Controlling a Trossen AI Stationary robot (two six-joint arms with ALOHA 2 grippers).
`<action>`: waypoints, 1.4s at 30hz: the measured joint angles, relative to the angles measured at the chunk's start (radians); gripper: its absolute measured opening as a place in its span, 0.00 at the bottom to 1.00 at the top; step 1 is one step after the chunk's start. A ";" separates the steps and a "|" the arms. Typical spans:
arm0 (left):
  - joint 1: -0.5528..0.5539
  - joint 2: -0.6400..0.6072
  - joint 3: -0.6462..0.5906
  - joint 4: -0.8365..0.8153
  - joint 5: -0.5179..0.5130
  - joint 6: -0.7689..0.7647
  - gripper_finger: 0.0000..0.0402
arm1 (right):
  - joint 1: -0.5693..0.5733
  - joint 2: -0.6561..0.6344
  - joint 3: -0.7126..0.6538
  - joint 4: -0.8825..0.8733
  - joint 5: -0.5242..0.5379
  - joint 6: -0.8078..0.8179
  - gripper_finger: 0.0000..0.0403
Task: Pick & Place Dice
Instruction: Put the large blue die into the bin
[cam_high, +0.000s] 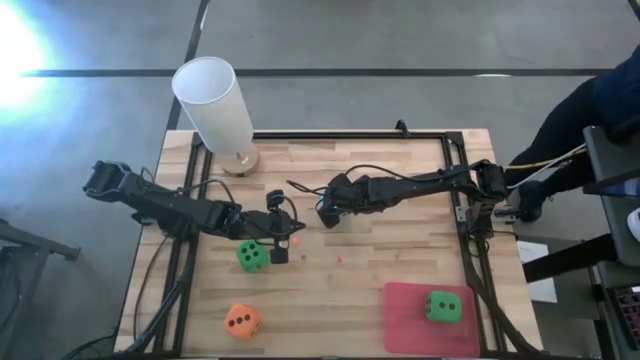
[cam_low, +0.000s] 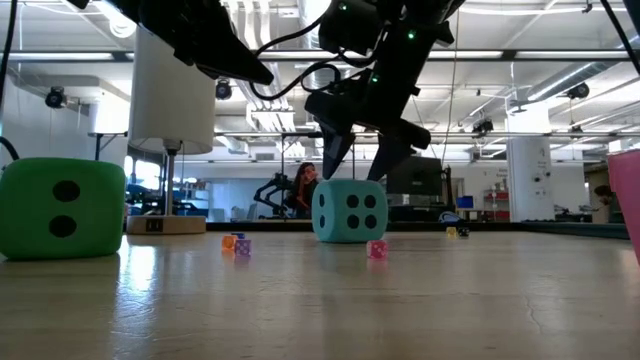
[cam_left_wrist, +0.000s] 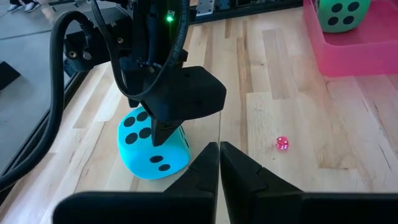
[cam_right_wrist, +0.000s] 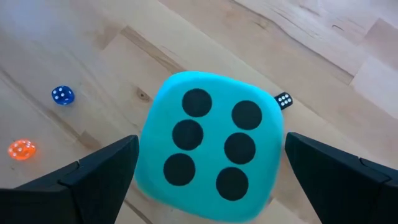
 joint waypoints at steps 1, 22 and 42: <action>0.000 0.000 0.000 0.000 0.000 0.000 0.05 | 0.000 0.000 0.000 0.000 0.001 -0.001 0.99; 0.000 0.000 0.000 0.000 0.000 0.000 0.05 | 0.000 0.002 -0.020 0.030 0.002 0.010 0.99; 0.000 0.000 0.000 0.000 0.000 0.000 0.05 | 0.000 0.004 -0.020 0.062 0.008 0.009 0.99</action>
